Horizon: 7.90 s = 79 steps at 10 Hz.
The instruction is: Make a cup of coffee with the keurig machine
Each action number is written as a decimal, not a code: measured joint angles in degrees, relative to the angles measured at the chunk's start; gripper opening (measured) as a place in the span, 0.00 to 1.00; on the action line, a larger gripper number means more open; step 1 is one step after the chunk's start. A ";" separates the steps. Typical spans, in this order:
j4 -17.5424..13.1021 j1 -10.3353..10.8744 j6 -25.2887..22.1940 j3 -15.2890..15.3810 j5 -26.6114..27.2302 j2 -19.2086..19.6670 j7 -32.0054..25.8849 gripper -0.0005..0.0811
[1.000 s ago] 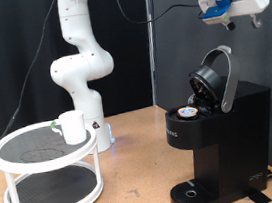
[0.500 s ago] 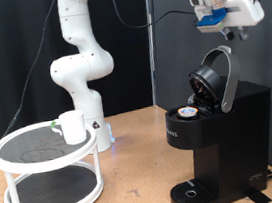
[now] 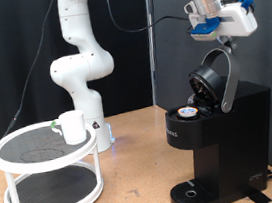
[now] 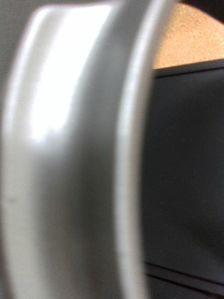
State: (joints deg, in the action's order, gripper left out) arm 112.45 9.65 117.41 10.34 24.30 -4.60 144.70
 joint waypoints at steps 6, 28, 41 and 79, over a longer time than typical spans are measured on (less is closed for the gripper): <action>2.17 -1.83 -1.56 -1.97 -0.07 -3.24 -3.67 0.01; 17.24 -9.38 11.70 -6.17 -11.69 -2.74 -7.35 0.01; 22.22 -9.29 10.31 -7.43 15.20 -9.59 -23.18 0.01; 45.89 -35.13 -16.19 -35.53 -6.15 -45.82 -34.26 0.01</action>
State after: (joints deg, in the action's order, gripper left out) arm 158.34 -25.48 101.22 -25.19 18.14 -50.43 110.44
